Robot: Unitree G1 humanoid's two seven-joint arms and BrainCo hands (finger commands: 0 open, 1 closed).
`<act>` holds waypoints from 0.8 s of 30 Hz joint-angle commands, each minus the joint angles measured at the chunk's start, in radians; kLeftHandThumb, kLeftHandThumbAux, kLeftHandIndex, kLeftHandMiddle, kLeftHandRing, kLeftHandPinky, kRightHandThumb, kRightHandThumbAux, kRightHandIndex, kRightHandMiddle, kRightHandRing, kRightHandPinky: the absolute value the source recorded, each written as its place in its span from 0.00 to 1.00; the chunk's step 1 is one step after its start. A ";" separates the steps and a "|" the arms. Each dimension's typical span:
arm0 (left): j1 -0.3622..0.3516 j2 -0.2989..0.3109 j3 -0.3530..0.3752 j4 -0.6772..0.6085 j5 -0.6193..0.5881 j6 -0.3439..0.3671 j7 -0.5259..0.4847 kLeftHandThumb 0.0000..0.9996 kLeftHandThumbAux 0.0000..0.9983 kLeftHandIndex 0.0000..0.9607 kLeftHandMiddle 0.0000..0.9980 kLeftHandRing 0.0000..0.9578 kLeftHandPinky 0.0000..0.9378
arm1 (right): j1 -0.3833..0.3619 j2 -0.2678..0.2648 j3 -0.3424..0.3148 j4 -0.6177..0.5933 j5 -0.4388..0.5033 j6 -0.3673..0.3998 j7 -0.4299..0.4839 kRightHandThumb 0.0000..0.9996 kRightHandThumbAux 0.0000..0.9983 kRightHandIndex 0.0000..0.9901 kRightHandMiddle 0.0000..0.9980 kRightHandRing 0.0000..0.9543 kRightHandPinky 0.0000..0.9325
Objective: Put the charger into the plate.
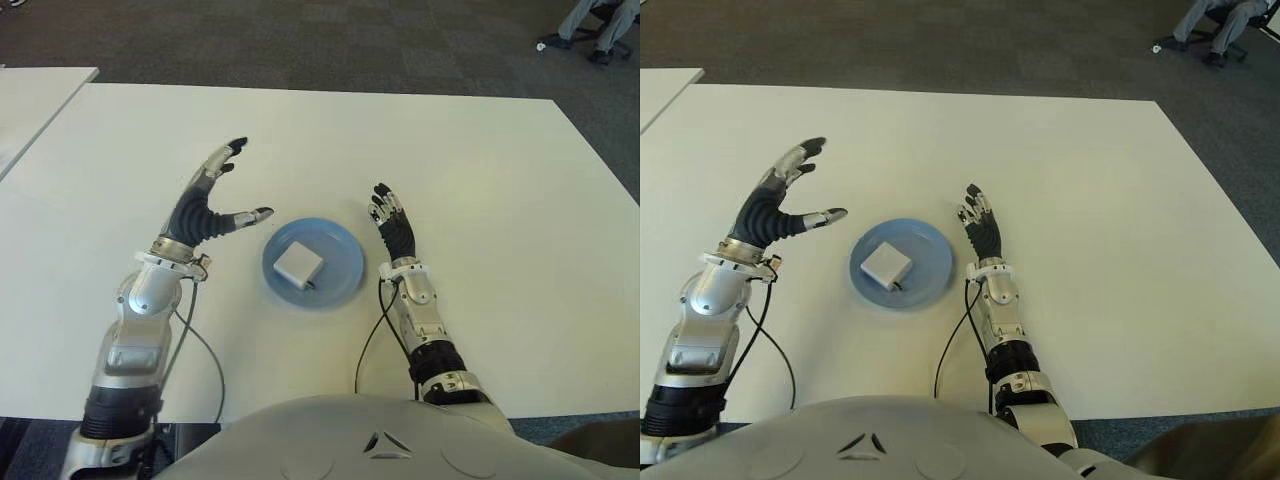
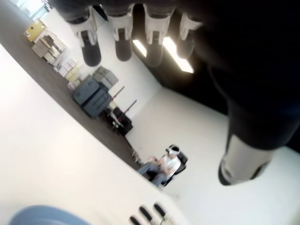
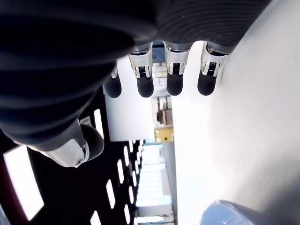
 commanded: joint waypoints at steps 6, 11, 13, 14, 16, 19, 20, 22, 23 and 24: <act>-0.050 -0.095 0.053 0.182 -0.199 -0.093 -0.030 0.00 0.73 0.02 0.03 0.02 0.01 | 0.025 0.014 0.004 -0.031 0.008 0.050 0.020 0.00 0.58 0.01 0.06 0.02 0.00; -0.057 -0.130 0.039 0.254 -0.224 -0.140 -0.047 0.00 0.70 0.01 0.02 0.00 0.00 | 0.029 0.013 0.003 -0.037 0.008 0.054 0.025 0.00 0.58 0.01 0.06 0.02 0.00; -0.057 -0.148 0.033 0.311 -0.217 -0.176 -0.050 0.00 0.70 0.01 0.02 0.00 0.00 | 0.031 0.012 0.003 -0.039 0.006 0.054 0.025 0.00 0.58 0.01 0.06 0.02 0.00; -0.056 -0.156 0.030 0.338 -0.211 -0.194 -0.050 0.00 0.70 0.00 0.02 0.00 0.00 | 0.032 0.011 0.003 -0.041 0.005 0.055 0.026 0.00 0.57 0.01 0.06 0.02 0.00; -0.058 -0.170 0.027 0.388 -0.199 -0.227 -0.047 0.00 0.70 0.00 0.02 0.00 0.00 | 0.033 0.010 0.003 -0.043 0.004 0.056 0.027 0.00 0.57 0.01 0.06 0.03 0.00; -0.069 -0.187 0.027 0.468 -0.184 -0.265 -0.035 0.00 0.70 0.01 0.02 0.00 0.00 | 0.034 0.010 0.003 -0.046 0.005 0.057 0.029 0.00 0.57 0.01 0.06 0.03 0.00; -0.073 -0.190 0.026 0.486 -0.181 -0.273 -0.032 0.00 0.70 0.01 0.02 0.00 0.00 | 0.035 0.009 0.003 -0.048 0.006 0.057 0.030 0.00 0.57 0.01 0.06 0.03 0.00; -0.085 -0.200 0.026 0.535 -0.174 -0.293 -0.025 0.00 0.70 0.02 0.02 0.00 0.00 | 0.036 0.009 0.002 -0.049 0.006 0.056 0.032 0.00 0.58 0.01 0.07 0.03 0.00; -0.091 -0.204 0.027 0.565 -0.171 -0.302 -0.023 0.00 0.70 0.02 0.03 0.00 0.01 | 0.035 0.008 0.002 -0.048 0.006 0.055 0.033 0.00 0.58 0.01 0.07 0.03 0.00; -0.096 -0.207 0.027 0.587 -0.170 -0.310 -0.022 0.00 0.70 0.02 0.03 0.00 0.01 | 0.035 0.008 0.002 -0.047 0.006 0.054 0.034 0.00 0.58 0.01 0.07 0.03 0.00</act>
